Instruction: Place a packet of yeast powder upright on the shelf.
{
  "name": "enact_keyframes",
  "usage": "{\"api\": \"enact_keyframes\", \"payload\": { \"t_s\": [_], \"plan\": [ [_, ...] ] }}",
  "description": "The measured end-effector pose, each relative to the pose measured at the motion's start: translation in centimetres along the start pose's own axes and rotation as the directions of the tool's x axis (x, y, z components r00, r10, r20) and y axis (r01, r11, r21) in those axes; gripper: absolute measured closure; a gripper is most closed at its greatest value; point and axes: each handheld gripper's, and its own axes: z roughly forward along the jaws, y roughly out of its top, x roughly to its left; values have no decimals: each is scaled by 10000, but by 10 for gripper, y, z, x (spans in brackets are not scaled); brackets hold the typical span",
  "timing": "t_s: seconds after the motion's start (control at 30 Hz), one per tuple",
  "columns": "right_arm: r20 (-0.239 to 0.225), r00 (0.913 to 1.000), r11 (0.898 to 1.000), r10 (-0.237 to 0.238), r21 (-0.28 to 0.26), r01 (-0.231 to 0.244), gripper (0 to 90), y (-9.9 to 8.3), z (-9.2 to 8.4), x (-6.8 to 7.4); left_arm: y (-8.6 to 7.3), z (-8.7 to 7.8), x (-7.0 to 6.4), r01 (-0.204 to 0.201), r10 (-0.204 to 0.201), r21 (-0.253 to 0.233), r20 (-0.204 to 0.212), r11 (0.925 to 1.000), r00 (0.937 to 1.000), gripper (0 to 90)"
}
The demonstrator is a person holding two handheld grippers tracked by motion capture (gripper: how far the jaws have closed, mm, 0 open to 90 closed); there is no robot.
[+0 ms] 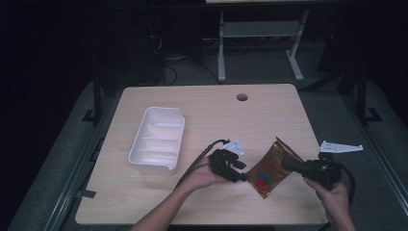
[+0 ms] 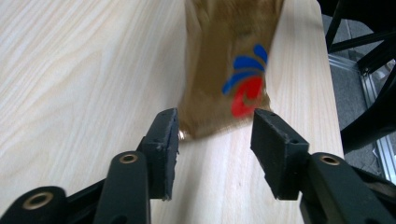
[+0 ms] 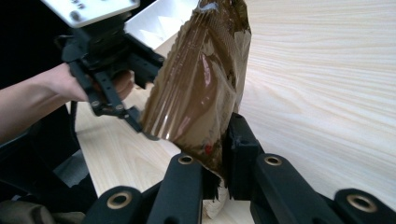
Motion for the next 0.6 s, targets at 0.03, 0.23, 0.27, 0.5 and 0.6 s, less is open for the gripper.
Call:
{"api": "enact_keyframes", "payload": {
  "t_s": [0.03, 0.23, 0.27, 0.5, 0.6],
  "plan": [
    [0, 10000, 10000, 0, 0, 0, 846, 0, 0, 0, -2, -2, -2, -28, 28, 24, -20, 10000, 10000, 507],
    [388, 9992, 9999, 97, 99, -101, 848, 11, -6, -2, -11, -10, -8, -163, 162, -75, -214, 9998, 9996, 449],
    [413, 9991, 9999, 92, 125, -97, 849, 14, -6, -2, -14, -13, -10, -177, 173, -135, -244, 9998, 9996, 442],
    [629, 9980, 9995, -20, 301, 1, 850, 30, -6, -2, -26, -21, -16, -190, 182, -175, -419, 9997, 9990, 395],
    [709, 9975, 9992, -16, 405, -13, 850, 36, -5, -2, -31, -24, -19, -162, 152, -198, -483, 9997, 9987, 374]
  ]
}}
